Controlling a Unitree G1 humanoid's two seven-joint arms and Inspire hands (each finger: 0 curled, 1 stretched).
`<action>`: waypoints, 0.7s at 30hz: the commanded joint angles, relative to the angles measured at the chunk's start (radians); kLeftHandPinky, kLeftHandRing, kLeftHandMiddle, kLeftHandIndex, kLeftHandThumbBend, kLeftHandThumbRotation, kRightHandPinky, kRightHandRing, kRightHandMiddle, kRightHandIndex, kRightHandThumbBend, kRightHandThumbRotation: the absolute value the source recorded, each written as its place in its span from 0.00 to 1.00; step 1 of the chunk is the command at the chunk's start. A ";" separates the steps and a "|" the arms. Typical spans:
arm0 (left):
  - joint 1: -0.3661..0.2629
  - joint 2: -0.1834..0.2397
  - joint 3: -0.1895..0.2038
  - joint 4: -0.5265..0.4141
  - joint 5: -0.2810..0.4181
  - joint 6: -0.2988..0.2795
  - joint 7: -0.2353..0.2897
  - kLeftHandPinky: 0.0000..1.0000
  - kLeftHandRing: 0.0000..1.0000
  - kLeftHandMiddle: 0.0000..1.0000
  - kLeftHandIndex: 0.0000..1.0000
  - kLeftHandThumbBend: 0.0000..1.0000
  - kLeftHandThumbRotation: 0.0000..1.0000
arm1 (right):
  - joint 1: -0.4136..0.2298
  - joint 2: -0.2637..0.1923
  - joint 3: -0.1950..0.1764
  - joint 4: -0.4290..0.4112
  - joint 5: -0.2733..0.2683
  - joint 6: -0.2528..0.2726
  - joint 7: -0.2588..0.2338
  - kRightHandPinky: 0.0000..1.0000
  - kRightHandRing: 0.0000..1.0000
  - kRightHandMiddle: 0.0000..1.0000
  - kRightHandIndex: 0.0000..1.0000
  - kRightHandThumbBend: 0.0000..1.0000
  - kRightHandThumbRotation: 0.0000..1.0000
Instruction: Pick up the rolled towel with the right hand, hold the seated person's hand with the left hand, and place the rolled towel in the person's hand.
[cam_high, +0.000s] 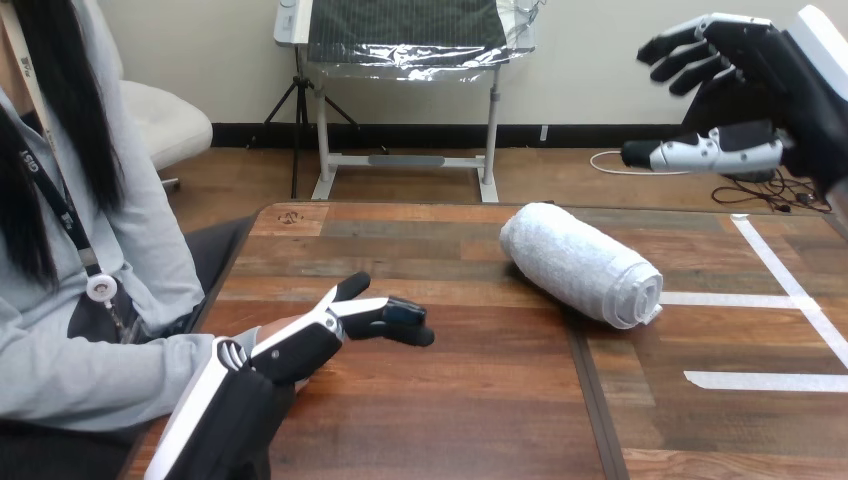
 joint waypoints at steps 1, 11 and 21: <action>-0.028 0.003 -0.004 -0.013 -0.026 -0.011 -0.009 0.96 0.73 0.71 0.74 0.88 0.54 | -0.291 0.066 0.103 0.375 -0.104 -0.048 -0.086 0.63 0.73 0.74 0.75 1.00 0.36; -0.011 0.000 -0.003 -0.021 -0.017 -0.019 -0.009 0.97 0.73 0.71 0.74 0.88 0.55 | -0.468 0.141 0.198 0.713 -0.191 0.023 -0.127 0.69 0.81 0.83 0.82 1.00 0.37; 0.021 0.004 0.000 -0.045 -0.016 -0.021 -0.010 0.98 0.74 0.71 0.74 0.88 0.55 | -0.554 0.205 0.264 0.896 -0.255 0.126 -0.135 0.74 0.87 0.90 0.89 0.99 0.39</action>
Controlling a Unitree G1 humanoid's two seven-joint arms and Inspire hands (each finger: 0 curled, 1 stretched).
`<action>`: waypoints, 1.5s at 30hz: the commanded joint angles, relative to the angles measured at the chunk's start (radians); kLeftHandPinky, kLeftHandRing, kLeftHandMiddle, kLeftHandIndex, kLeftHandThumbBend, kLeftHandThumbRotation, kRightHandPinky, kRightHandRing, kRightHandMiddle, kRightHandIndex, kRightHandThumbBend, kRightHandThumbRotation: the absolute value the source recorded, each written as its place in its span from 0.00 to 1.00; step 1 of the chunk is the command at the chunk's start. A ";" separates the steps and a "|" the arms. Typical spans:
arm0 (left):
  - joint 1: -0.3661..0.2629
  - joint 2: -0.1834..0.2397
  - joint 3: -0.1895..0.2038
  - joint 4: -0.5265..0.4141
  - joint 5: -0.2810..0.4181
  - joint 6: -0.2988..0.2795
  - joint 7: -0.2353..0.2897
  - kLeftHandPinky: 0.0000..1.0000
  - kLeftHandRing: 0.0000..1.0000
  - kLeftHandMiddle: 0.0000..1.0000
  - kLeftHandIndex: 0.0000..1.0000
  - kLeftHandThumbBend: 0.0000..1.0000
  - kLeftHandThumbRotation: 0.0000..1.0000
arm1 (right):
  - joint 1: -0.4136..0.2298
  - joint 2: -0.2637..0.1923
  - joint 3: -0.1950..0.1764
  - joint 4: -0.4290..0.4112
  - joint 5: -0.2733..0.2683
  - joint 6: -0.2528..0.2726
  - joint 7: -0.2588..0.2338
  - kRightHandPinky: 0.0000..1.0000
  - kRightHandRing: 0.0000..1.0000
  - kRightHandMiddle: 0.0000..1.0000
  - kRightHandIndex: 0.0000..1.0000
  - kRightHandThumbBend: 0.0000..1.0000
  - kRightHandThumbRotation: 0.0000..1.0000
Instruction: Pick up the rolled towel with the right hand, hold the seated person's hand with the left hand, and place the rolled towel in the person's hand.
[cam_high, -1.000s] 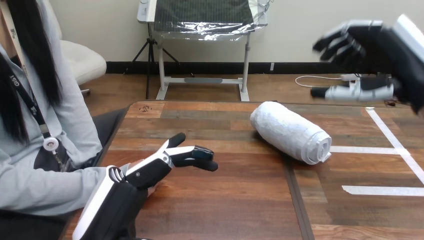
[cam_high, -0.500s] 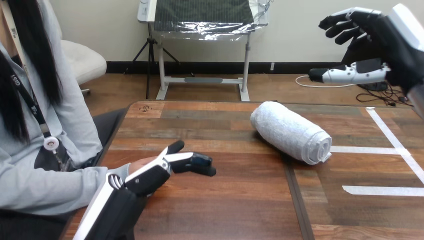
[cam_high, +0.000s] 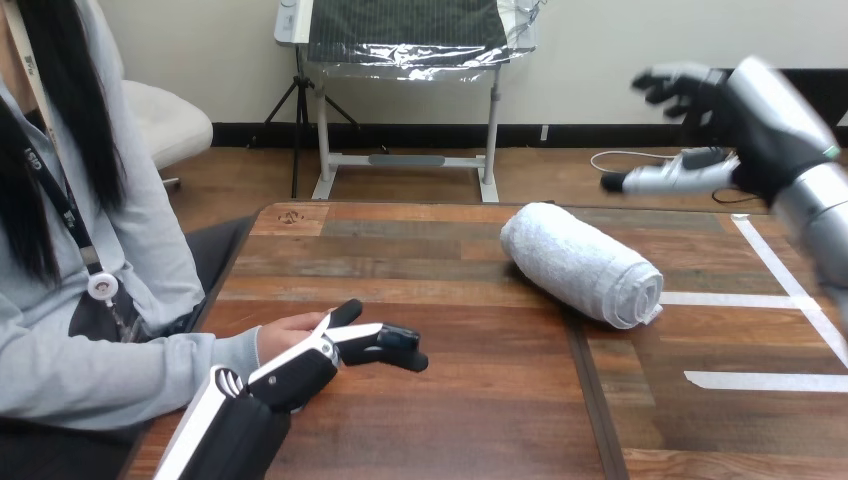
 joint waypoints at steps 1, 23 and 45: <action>-0.045 0.005 0.001 -0.047 -0.017 -0.022 -0.003 0.98 0.74 0.71 0.74 0.88 0.55 | -0.347 0.153 0.120 0.456 -0.115 0.108 -0.083 0.75 0.88 0.90 0.90 0.99 0.40; 0.013 0.009 0.007 -0.064 -0.020 -0.063 -0.004 0.99 0.73 0.71 0.73 0.91 0.56 | -0.381 0.241 0.256 0.642 -0.245 0.225 -0.078 0.81 0.97 0.98 0.98 0.96 0.59; 0.110 0.046 -0.003 -0.125 -0.058 -0.057 -0.029 1.00 0.76 0.73 0.73 0.93 0.54 | -0.333 0.288 0.307 0.690 -0.290 0.309 -0.085 0.99 1.00 1.00 1.00 1.00 0.64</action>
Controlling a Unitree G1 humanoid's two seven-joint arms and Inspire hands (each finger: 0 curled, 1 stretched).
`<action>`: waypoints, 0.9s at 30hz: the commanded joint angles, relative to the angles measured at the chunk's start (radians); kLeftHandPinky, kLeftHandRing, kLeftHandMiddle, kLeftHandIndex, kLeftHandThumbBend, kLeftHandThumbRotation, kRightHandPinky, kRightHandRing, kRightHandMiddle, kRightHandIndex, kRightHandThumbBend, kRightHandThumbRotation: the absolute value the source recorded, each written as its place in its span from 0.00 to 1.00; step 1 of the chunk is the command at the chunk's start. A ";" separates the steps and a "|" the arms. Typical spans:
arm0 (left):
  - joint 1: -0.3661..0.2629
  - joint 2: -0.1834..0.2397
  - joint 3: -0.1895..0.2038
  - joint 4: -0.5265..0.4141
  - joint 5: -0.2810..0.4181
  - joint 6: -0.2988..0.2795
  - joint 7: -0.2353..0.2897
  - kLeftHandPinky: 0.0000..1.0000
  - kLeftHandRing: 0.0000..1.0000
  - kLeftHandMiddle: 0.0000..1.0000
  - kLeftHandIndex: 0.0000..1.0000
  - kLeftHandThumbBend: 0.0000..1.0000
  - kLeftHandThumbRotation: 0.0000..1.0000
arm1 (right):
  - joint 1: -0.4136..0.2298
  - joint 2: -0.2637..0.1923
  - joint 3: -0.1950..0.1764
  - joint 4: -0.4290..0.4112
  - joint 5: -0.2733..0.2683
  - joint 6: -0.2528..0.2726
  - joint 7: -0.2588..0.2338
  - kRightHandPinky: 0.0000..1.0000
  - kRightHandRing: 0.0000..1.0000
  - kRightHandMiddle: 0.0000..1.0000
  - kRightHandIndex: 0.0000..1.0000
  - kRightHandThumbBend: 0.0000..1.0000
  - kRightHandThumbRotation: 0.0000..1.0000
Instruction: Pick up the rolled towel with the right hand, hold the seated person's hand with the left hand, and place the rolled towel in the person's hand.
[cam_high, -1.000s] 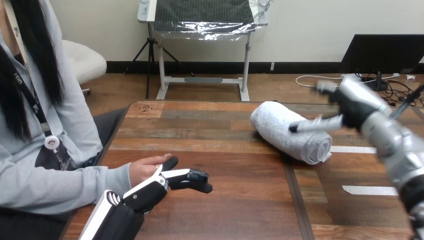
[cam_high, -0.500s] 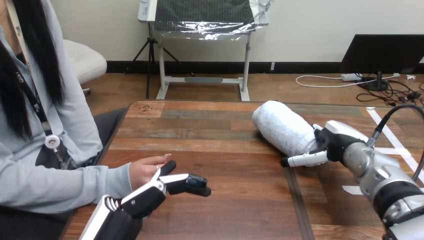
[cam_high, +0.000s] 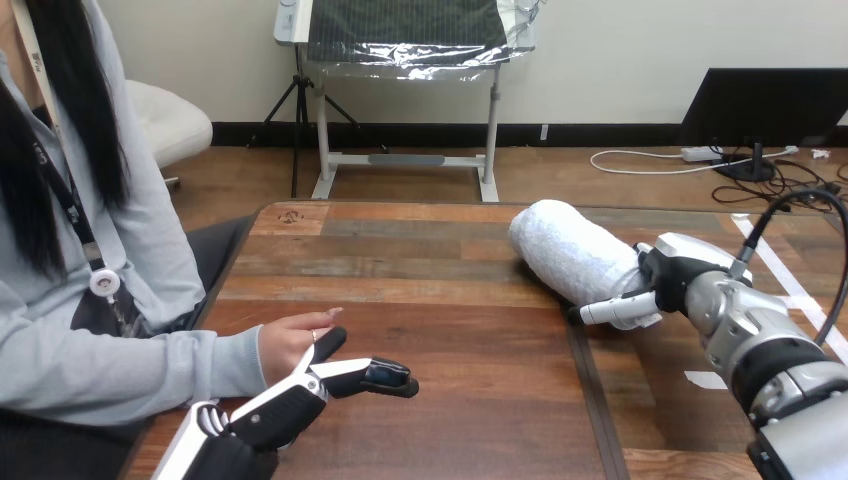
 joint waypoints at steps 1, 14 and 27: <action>0.000 0.024 -0.002 -0.082 -0.020 -0.015 -0.004 1.00 0.76 0.73 0.73 0.93 0.55 | -0.083 0.028 0.026 0.008 -0.023 0.009 -0.016 0.99 1.00 1.00 1.00 1.00 0.65; 0.076 0.015 0.015 -0.126 0.002 -0.001 0.017 1.00 0.74 0.71 0.70 0.95 0.63 | -0.053 0.031 0.029 0.013 -0.024 0.027 -0.041 1.00 1.00 1.00 0.99 1.00 0.65; 0.104 0.015 0.019 -0.141 0.005 -0.002 0.026 1.00 0.73 0.70 0.69 0.93 0.68 | -0.015 0.039 0.037 0.013 -0.038 0.022 -0.178 0.66 0.85 0.84 0.85 1.00 0.56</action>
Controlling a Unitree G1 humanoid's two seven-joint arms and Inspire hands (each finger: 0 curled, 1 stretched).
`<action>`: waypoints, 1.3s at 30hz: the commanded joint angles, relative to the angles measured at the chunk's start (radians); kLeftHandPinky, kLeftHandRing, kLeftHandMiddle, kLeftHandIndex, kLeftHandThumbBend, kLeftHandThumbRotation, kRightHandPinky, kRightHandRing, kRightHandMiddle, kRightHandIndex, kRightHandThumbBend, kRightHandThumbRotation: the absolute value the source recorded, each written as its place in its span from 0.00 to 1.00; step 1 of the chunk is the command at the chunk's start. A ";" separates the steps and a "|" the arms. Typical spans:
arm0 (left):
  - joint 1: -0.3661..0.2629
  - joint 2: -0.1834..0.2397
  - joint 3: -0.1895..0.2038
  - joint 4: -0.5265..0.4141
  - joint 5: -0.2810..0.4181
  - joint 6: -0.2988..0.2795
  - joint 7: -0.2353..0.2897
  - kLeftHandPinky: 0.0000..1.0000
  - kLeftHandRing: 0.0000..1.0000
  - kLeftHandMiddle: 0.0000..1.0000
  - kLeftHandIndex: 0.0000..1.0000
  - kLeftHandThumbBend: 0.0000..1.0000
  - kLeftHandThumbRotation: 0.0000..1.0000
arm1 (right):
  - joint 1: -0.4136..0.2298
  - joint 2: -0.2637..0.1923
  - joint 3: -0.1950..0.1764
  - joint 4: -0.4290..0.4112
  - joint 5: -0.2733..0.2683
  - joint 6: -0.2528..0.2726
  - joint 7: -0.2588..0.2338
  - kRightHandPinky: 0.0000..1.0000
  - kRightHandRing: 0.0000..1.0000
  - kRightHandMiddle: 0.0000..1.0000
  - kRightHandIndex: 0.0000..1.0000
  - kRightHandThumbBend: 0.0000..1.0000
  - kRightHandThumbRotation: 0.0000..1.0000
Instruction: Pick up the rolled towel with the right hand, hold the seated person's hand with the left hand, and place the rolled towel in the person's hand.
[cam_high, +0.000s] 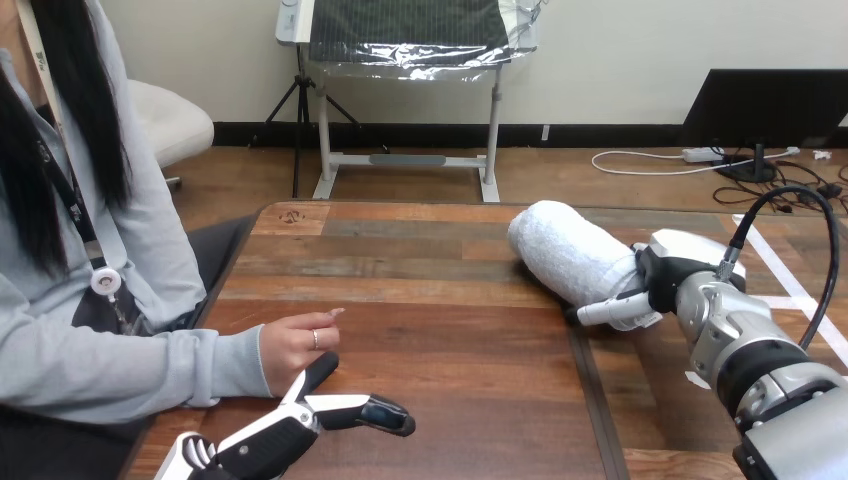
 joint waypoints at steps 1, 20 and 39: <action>-0.025 0.001 0.010 -0.056 -0.005 -0.001 0.011 1.00 0.74 0.70 0.69 0.92 0.68 | -0.009 0.008 0.005 -0.007 -0.010 -0.009 -0.100 0.61 0.81 0.81 0.83 1.00 0.52; -0.033 0.010 0.012 -0.095 0.007 0.043 0.009 1.00 0.74 0.69 0.68 0.90 0.67 | 0.033 -0.004 -0.006 -0.007 -0.002 -0.065 -0.251 0.36 0.48 0.55 0.55 0.90 0.01; -0.042 0.000 0.024 -0.106 0.023 0.067 0.017 1.00 0.74 0.70 0.68 0.91 0.69 | 0.032 -0.021 -0.040 -0.011 0.033 -0.117 -0.258 0.42 0.51 0.56 0.52 0.88 0.00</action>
